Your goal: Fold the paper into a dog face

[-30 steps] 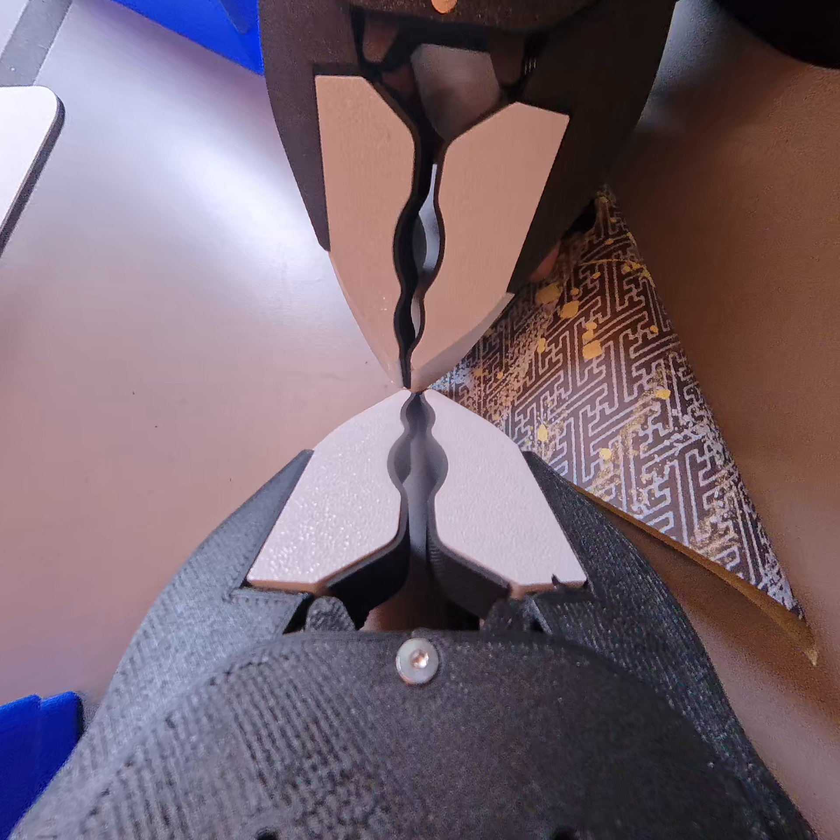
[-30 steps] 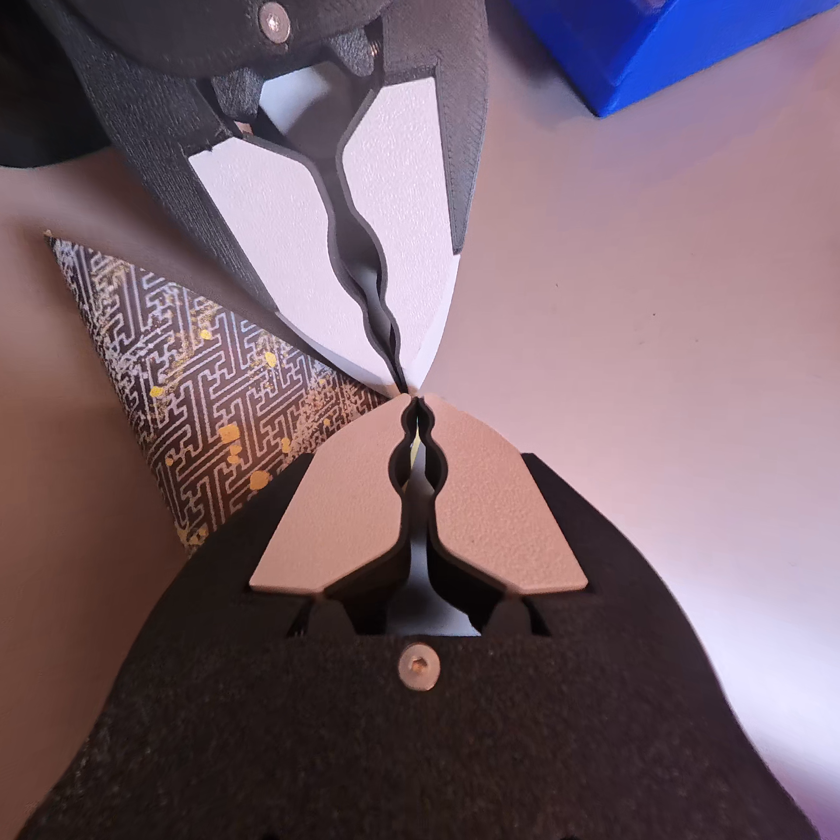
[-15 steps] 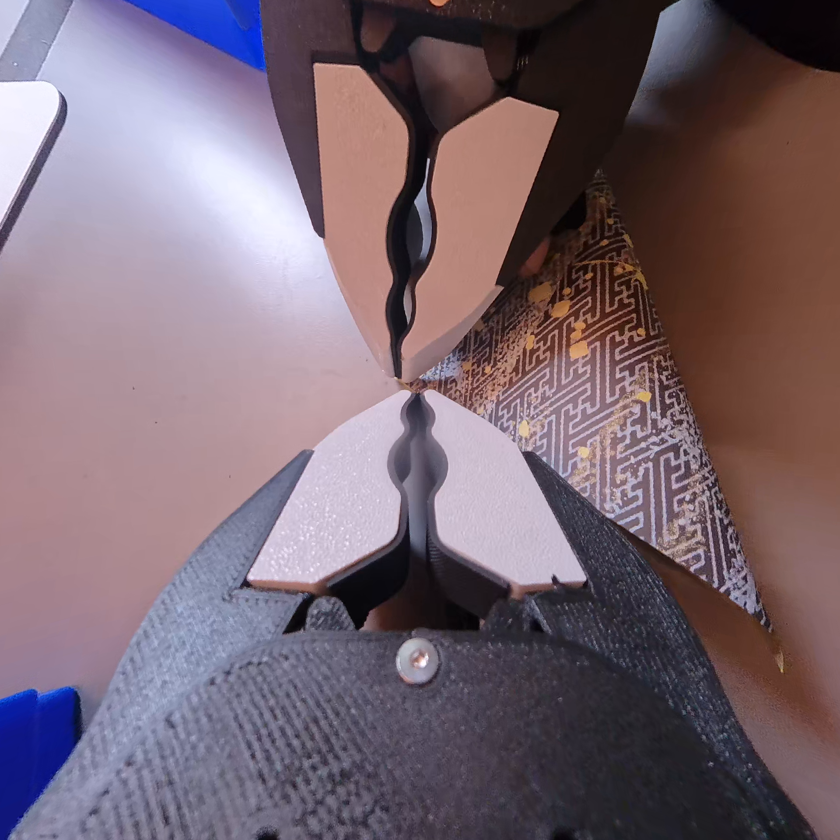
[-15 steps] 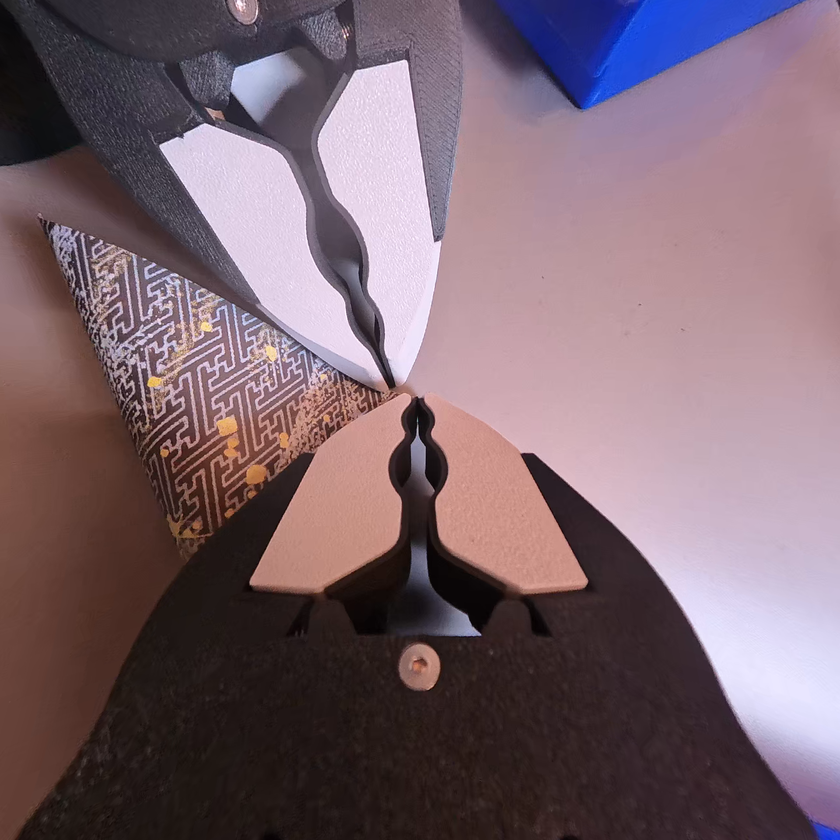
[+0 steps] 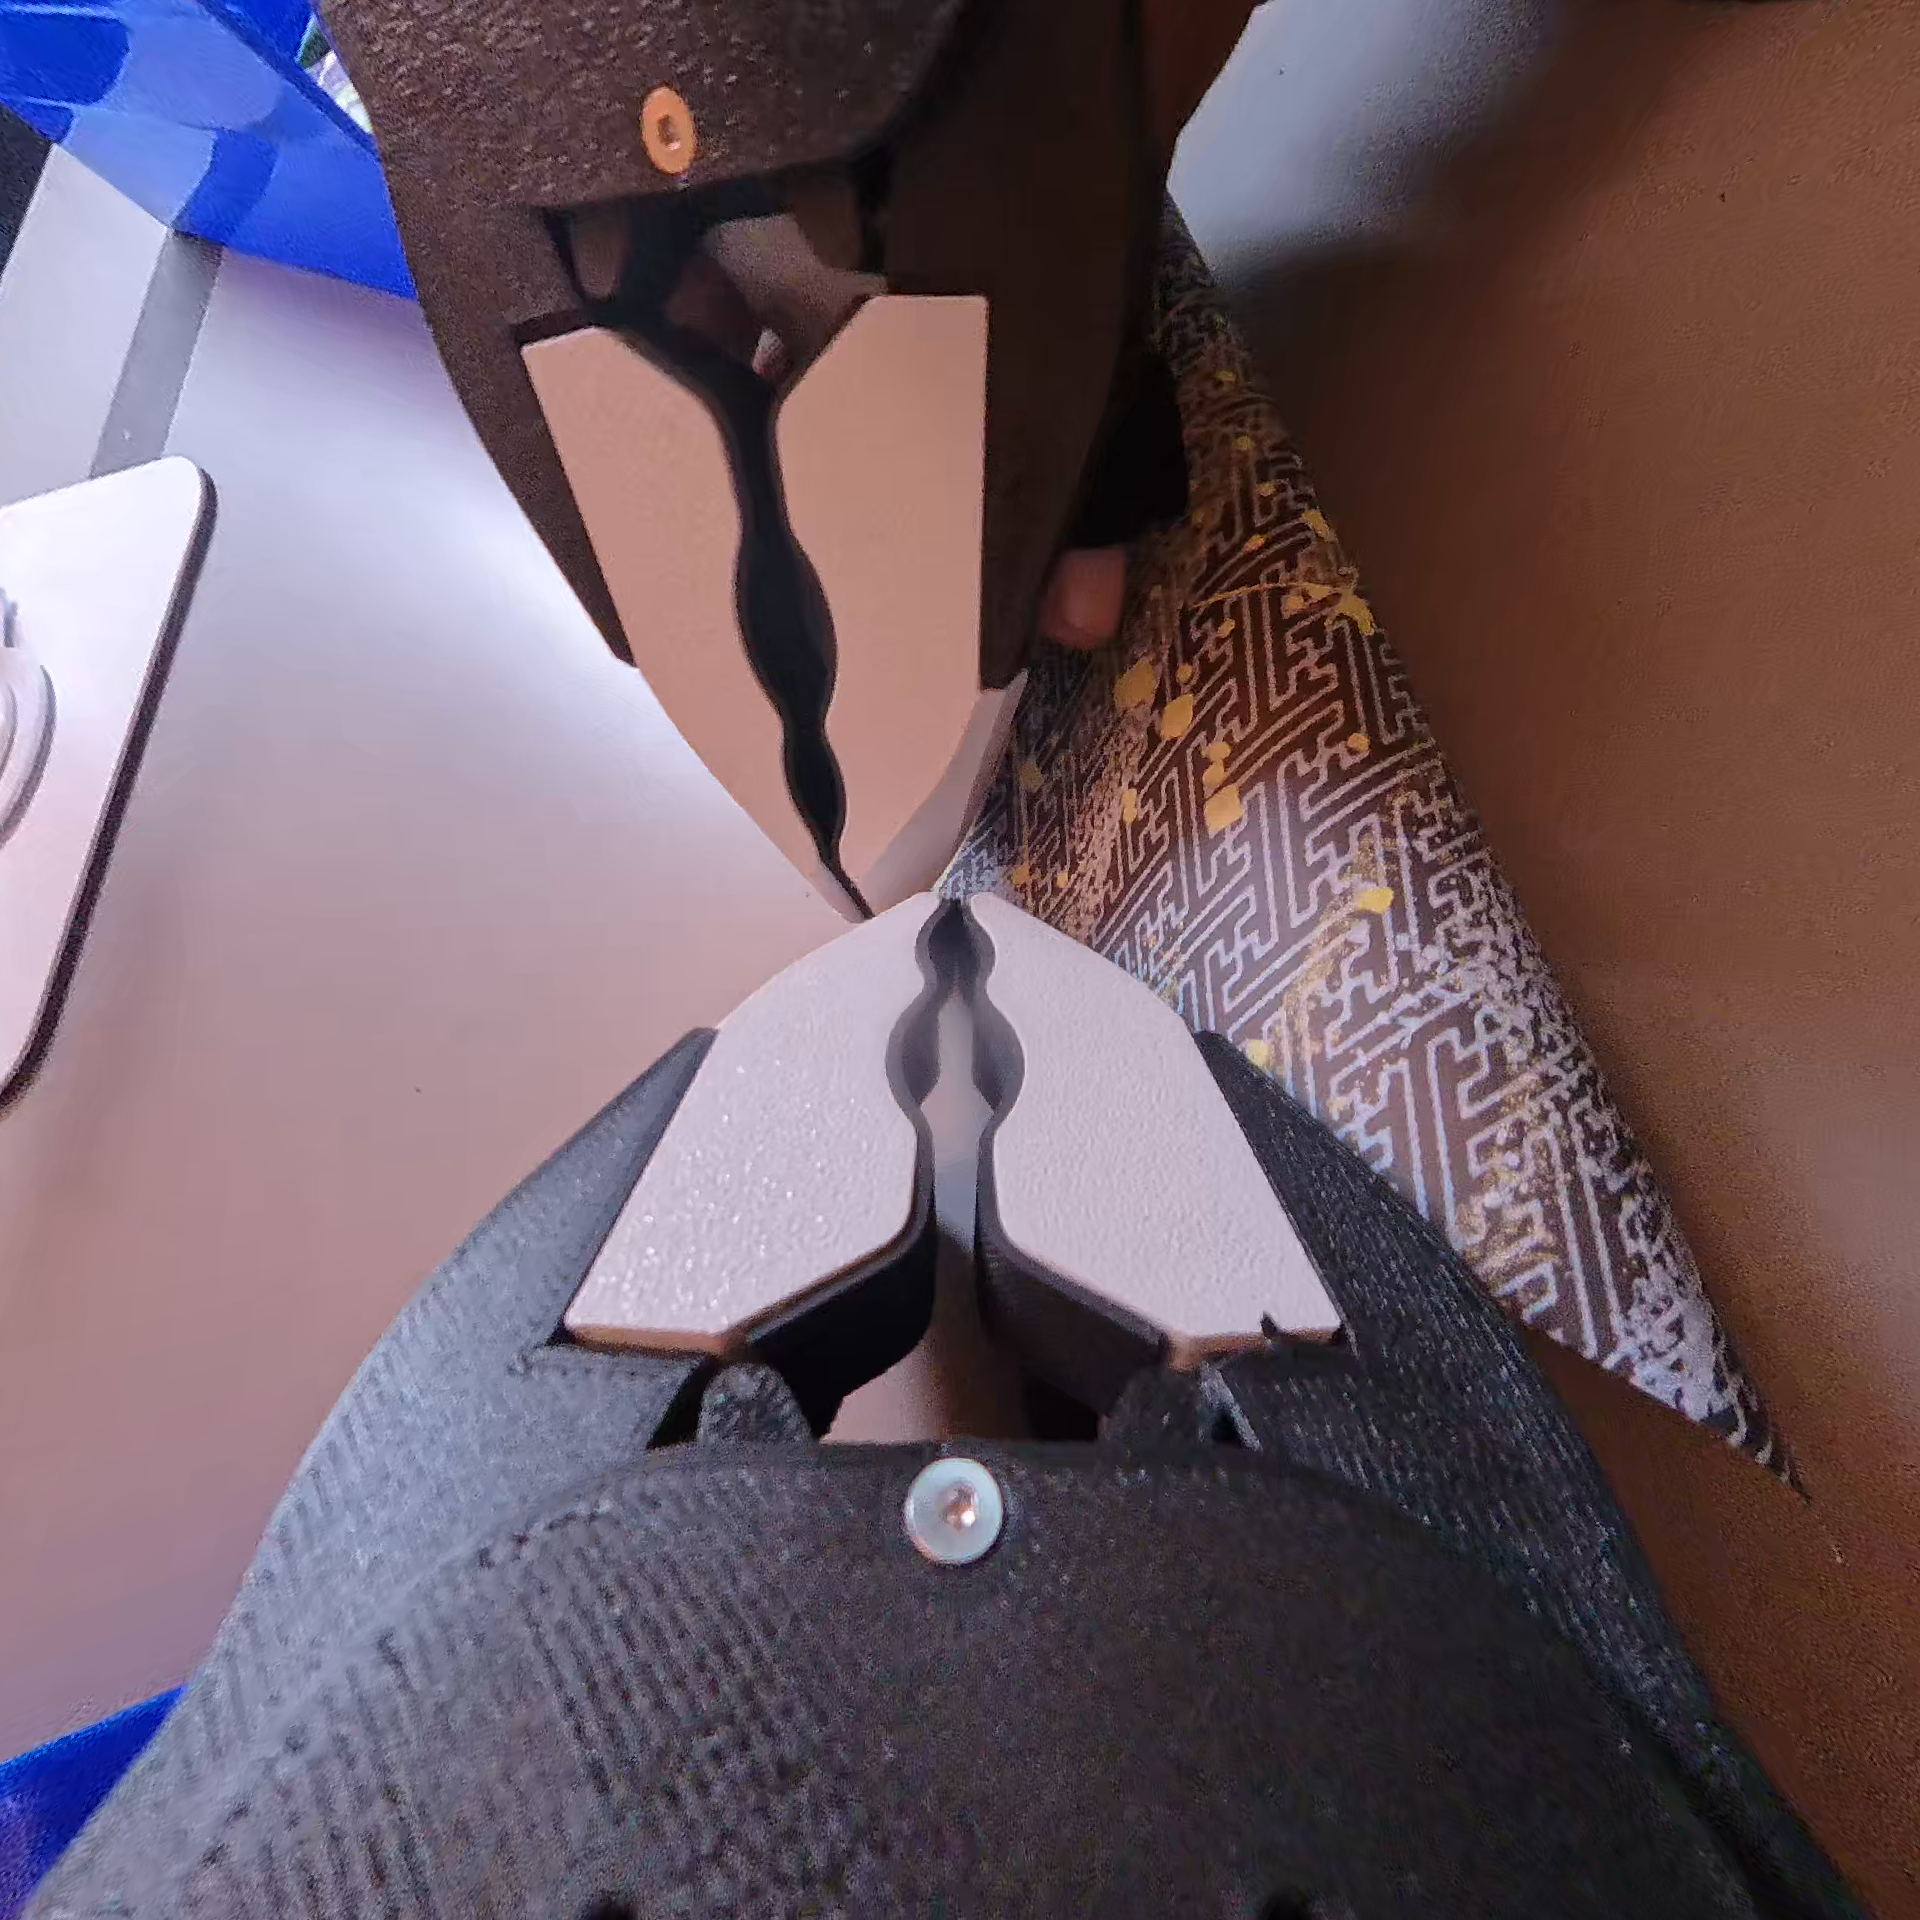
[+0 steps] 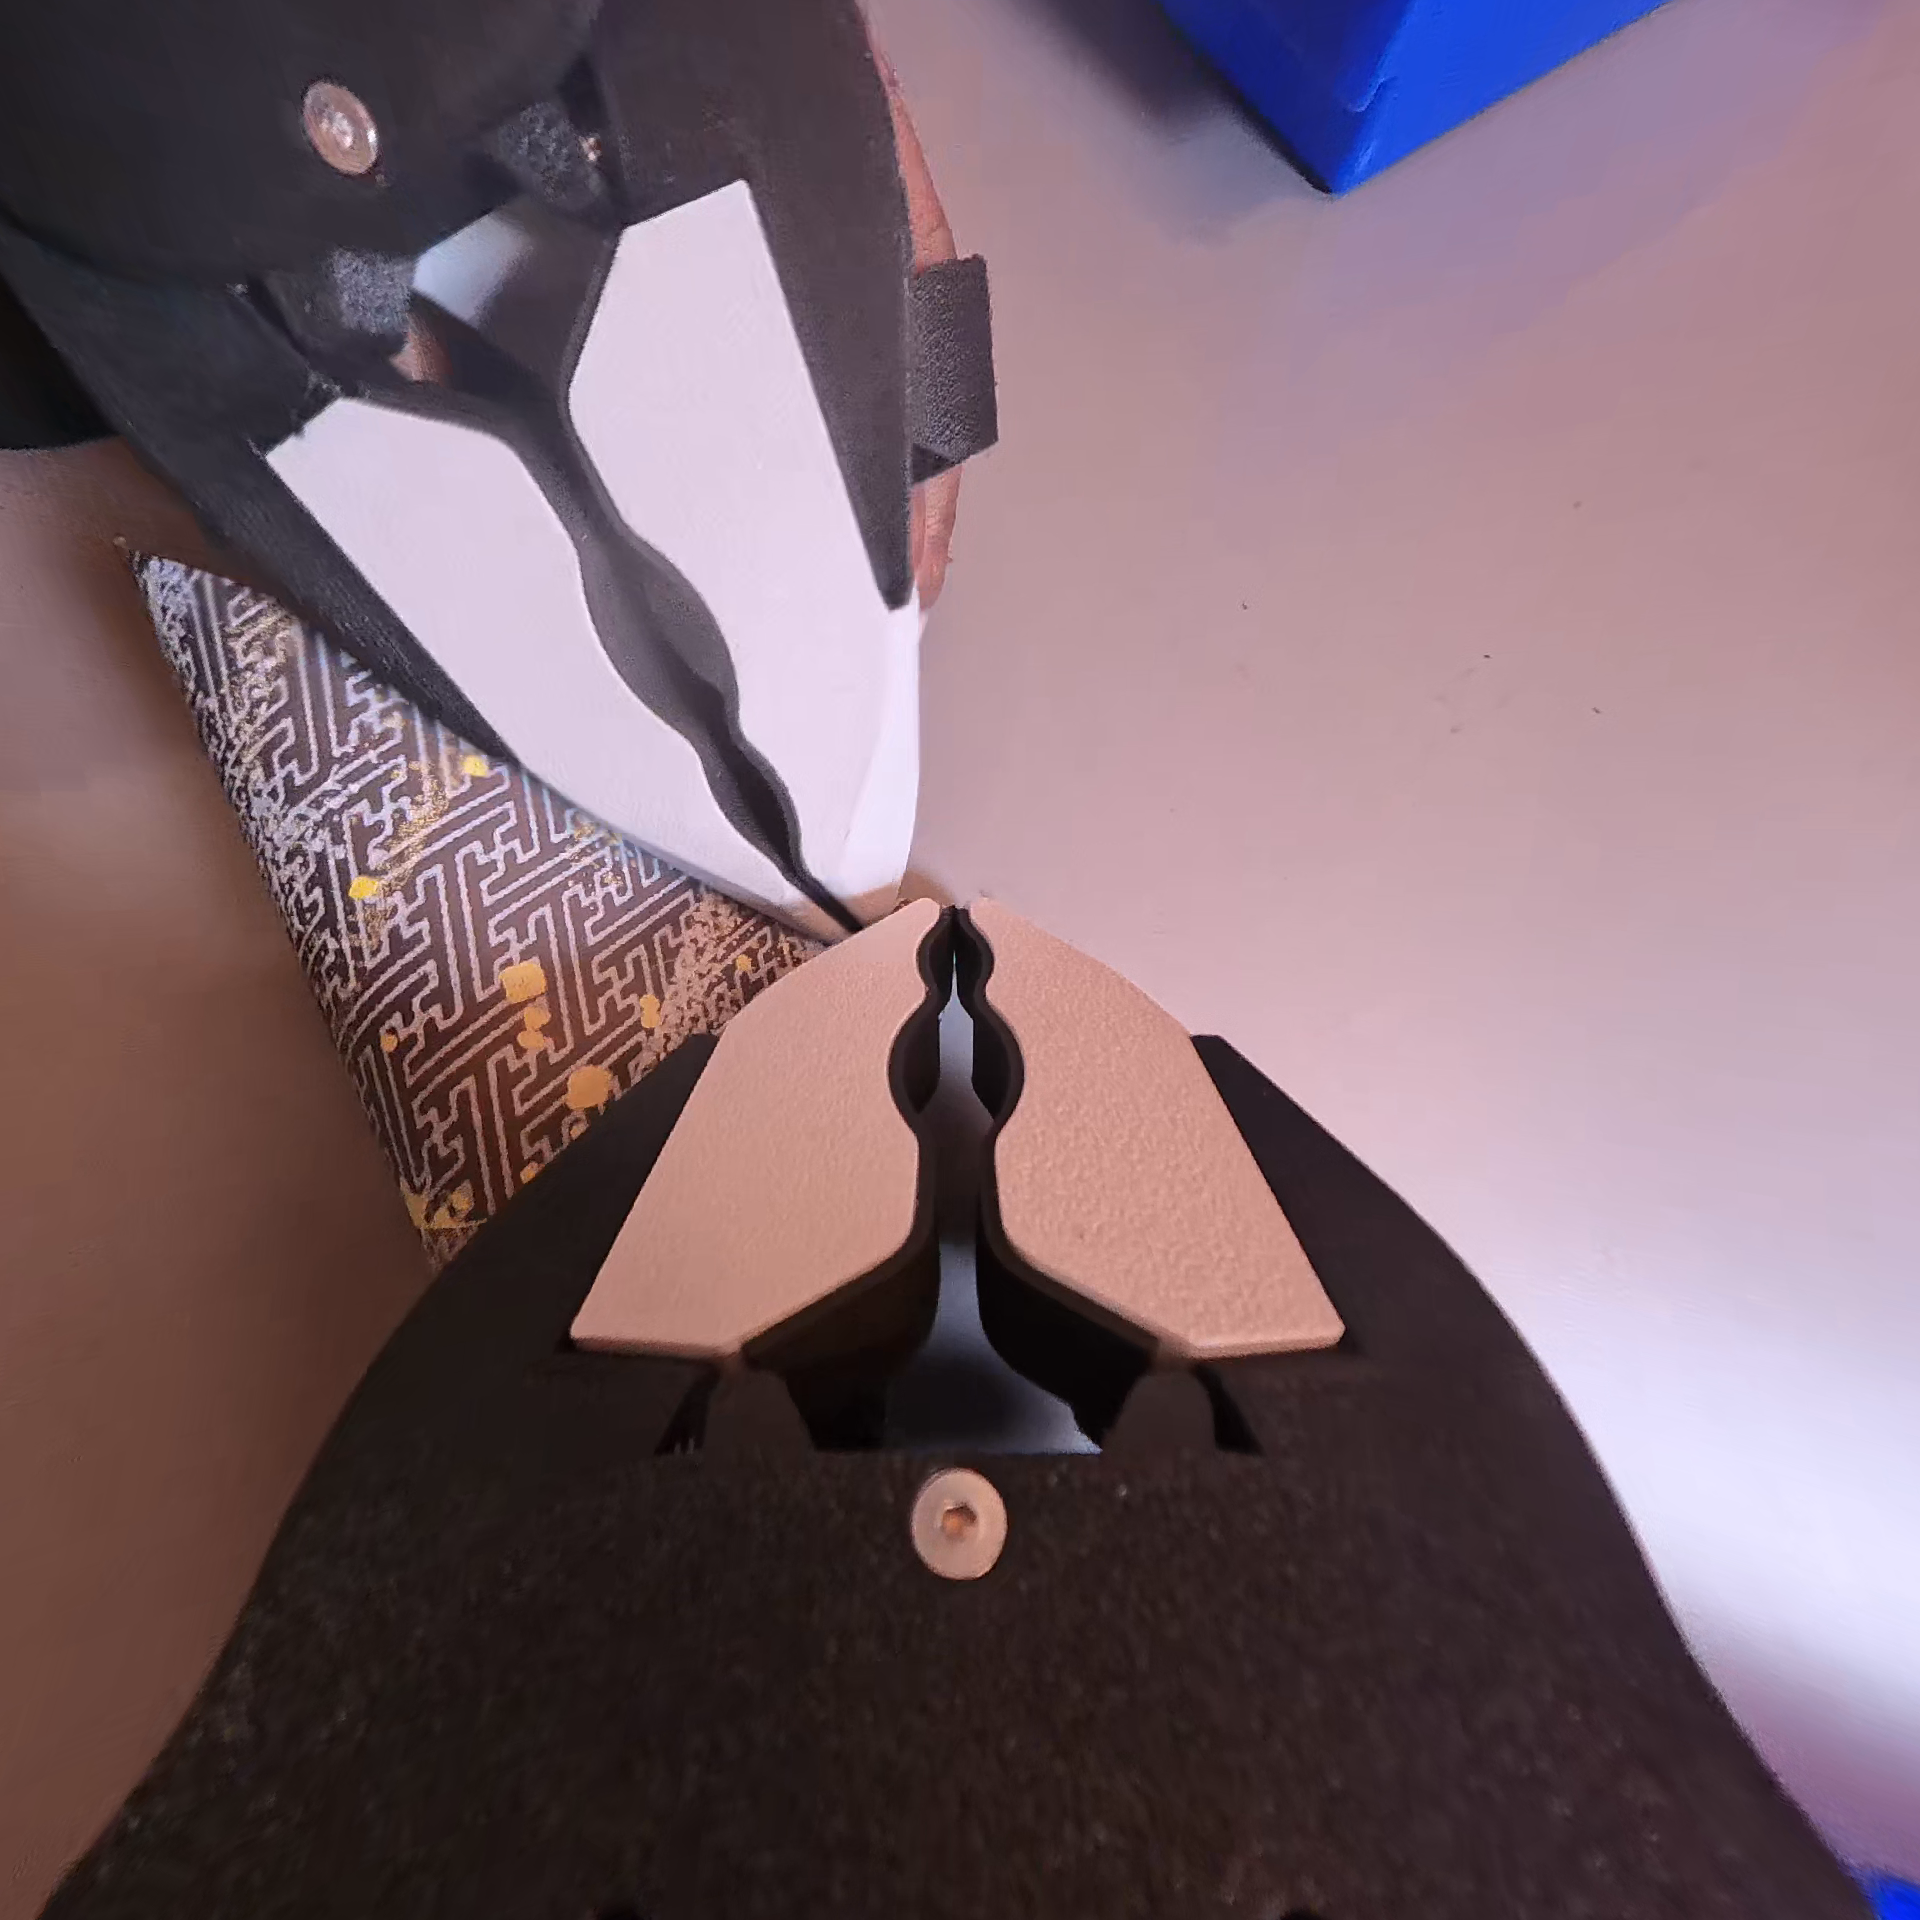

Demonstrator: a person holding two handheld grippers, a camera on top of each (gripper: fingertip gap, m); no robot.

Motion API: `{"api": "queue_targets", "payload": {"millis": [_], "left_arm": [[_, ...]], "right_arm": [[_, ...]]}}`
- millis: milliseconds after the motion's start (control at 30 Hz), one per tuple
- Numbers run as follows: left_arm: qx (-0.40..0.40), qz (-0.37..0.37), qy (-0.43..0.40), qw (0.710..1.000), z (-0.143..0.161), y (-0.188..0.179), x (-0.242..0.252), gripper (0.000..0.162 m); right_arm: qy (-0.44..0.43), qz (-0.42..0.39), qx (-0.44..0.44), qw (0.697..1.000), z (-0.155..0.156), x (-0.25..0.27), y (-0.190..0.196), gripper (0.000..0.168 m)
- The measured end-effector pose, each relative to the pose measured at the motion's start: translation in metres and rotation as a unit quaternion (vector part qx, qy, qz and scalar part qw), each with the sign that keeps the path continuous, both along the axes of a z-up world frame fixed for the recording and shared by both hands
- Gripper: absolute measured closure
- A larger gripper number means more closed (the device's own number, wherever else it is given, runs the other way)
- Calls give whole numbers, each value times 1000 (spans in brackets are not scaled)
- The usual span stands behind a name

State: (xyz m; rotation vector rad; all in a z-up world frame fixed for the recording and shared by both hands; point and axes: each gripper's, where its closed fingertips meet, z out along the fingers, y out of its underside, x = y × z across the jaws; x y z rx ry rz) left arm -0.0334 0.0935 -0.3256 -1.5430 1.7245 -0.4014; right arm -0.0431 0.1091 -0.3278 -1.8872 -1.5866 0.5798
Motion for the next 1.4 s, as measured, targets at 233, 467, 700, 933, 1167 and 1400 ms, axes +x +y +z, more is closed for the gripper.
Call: {"api": "queue_targets", "payload": {"millis": [233, 467, 700, 933, 1167, 1400], "left_arm": [[-9, 7, 12, 1000, -2, -2, 0, 162], [-17, 14, 11, 1000, 0, 1, -3, 162], [-22, 15, 9, 1000, -2, -1, -1, 162], [-23, 16, 9, 1000, -2, -1, -3, 162], [-47, 27, 1, 999, -2, 3, 0, 162], [-9, 22, 29, 999, -2, 3, 0, 162]], "right_arm": [[-4, -6, -8, 1000, 0, 1, 0, 168], [27, -30, 5, 999, 28, 21, 13, 165], [-5, 40, 12, 999, 11, 3, -7, 168], [-31, 34, -40, 998, -1, 1, -1, 168], [-24, 35, -51, 998, -1, 1, -1, 168], [-27, 36, -23, 999, 1, 4, -2, 168]]}}
